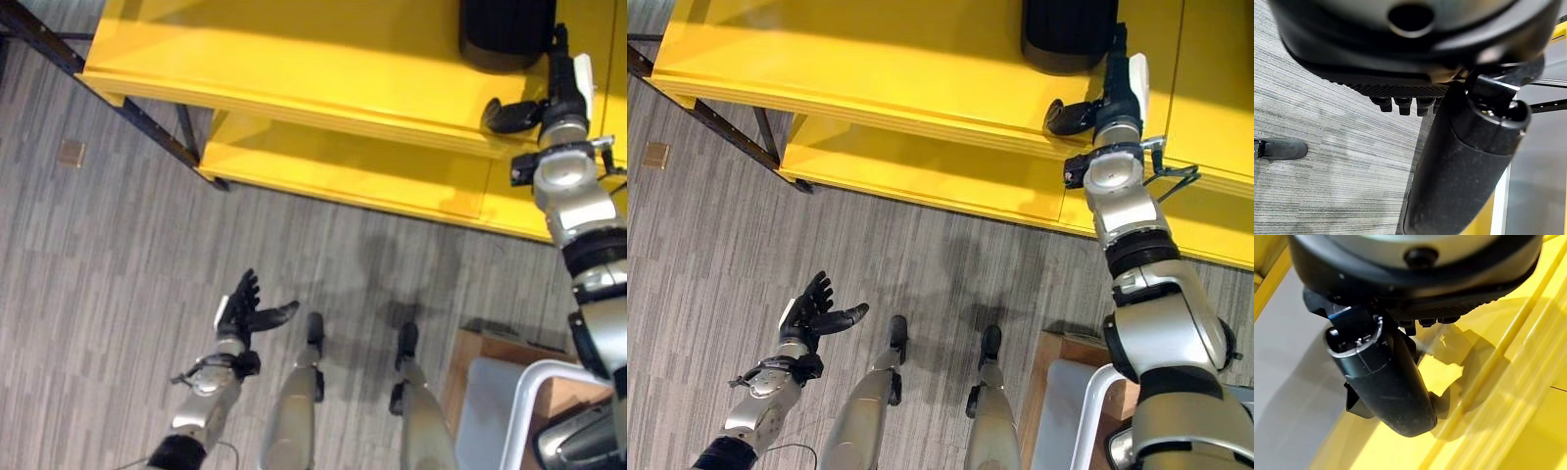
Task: Move parts from the plastic box to the shelf.
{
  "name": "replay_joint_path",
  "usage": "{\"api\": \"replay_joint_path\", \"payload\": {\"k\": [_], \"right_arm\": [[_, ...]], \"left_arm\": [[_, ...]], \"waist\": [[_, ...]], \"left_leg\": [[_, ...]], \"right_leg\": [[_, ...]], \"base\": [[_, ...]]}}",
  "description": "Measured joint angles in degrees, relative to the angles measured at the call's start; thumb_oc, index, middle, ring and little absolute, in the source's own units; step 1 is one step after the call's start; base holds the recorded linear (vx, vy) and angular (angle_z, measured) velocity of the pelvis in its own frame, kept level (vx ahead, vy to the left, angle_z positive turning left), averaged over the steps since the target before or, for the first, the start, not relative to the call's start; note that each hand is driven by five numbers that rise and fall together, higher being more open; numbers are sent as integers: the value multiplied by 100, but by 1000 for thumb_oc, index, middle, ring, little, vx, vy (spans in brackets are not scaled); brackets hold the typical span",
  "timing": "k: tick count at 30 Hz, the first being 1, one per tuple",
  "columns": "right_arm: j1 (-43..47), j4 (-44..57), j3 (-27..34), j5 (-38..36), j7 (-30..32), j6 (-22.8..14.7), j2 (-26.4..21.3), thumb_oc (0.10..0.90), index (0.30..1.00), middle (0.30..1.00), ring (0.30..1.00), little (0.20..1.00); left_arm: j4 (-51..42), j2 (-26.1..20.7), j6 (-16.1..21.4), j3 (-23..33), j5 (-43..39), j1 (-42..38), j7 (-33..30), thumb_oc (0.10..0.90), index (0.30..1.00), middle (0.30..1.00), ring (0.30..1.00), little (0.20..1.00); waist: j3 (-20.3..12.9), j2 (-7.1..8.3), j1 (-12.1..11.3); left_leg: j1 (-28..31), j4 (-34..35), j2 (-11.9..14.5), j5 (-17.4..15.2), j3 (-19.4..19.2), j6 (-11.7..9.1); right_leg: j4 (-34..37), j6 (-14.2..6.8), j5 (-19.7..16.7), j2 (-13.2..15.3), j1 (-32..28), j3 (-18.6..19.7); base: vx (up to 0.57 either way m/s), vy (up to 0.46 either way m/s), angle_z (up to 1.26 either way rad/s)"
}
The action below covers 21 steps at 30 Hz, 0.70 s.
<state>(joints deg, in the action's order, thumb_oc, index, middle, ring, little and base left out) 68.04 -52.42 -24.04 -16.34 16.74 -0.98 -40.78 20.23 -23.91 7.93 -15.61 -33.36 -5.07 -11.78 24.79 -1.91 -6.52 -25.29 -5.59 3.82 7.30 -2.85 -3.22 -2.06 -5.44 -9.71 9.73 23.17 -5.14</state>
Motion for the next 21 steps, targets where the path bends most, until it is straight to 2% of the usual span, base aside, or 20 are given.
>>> {"api": "replay_joint_path", "payload": {"k": [21], "right_arm": [[0, 31, 4, 36, 10, 1, 0, 900, 1000, 1000, 1000, 1000]], "left_arm": [[-2, 0, 0, 8, -4, 120, -1, 900, 1000, 1000, 1000, 1000]], "waist": [[0, 1, -11]], "left_leg": [[-27, -28, -5, 0, 16, 1]], "right_leg": [[-48, -12, -4, -8, 31, -6]], "base": [[0, 0, 0]]}}
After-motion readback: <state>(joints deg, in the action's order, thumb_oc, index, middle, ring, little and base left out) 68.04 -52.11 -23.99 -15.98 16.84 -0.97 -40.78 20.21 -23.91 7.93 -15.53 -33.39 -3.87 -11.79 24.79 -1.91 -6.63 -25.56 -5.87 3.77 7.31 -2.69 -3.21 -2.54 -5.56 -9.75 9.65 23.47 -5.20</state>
